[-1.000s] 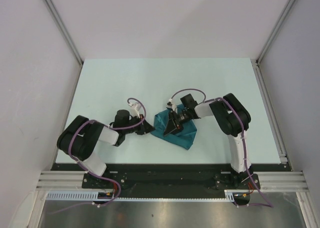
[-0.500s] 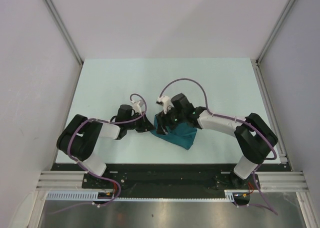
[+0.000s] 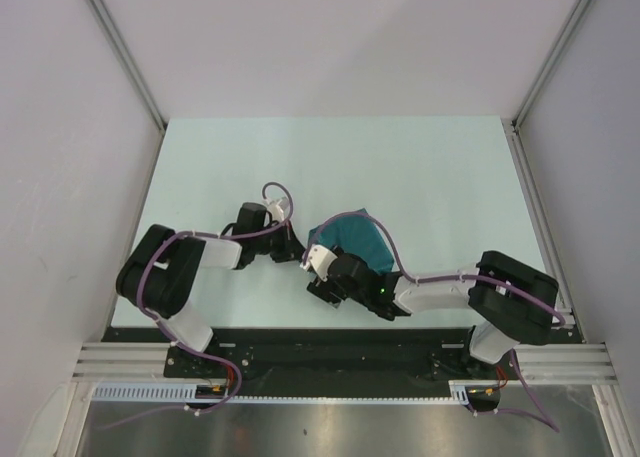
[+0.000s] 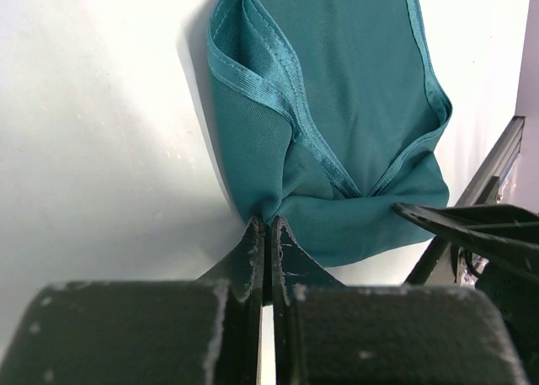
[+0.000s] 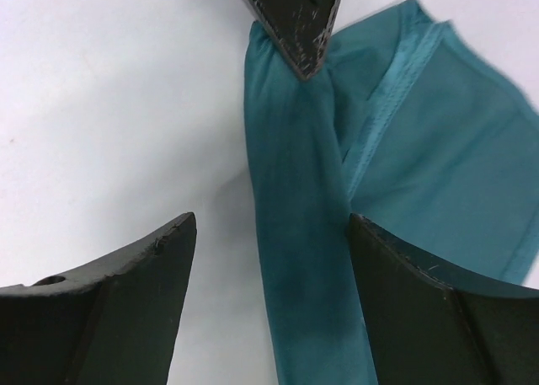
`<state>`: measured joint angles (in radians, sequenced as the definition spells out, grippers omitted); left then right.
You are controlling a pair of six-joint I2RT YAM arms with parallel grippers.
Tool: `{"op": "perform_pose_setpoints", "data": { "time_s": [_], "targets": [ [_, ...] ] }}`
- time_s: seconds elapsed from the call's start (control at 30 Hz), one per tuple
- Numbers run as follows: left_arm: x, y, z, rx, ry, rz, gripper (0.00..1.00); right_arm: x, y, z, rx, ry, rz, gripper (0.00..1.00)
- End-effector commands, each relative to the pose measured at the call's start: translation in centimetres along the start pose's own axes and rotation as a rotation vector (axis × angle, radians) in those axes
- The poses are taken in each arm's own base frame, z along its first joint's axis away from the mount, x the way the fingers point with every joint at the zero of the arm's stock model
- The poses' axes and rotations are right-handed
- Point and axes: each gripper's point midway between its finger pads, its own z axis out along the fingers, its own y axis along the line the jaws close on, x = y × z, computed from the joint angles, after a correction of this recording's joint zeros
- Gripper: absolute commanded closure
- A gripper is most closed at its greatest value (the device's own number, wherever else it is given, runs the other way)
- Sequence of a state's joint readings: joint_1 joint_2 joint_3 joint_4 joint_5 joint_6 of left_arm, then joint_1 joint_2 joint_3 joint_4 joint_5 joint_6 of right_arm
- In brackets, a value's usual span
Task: Fold the napkin, place the utensils inside, and roll it up
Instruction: Roll the napkin at the center of the board.
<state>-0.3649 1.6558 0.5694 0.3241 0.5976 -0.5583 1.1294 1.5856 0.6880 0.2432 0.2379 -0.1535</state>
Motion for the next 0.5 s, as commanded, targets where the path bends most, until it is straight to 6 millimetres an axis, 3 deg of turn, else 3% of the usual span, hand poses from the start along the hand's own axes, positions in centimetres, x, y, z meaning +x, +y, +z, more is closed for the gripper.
{"op": "perform_pose_setpoints", "data": {
  "time_s": [0.0,0.17,0.47],
  "targets": [
    [0.4,0.8,0.2,-0.025,0.039,-0.011,1.00,-1.4,-1.9,0.2,0.169,-0.045,-0.092,0.23],
    [0.3,0.7,0.2,-0.021,0.046,-0.016,1.00,0.1,-2.1,1.1,0.189,0.017,-0.130,0.27],
    [-0.4,0.3,0.3,-0.012,0.046,-0.009,1.00,3.1,-2.1,2.1,0.178,0.133,-0.130,0.51]
  ]
}}
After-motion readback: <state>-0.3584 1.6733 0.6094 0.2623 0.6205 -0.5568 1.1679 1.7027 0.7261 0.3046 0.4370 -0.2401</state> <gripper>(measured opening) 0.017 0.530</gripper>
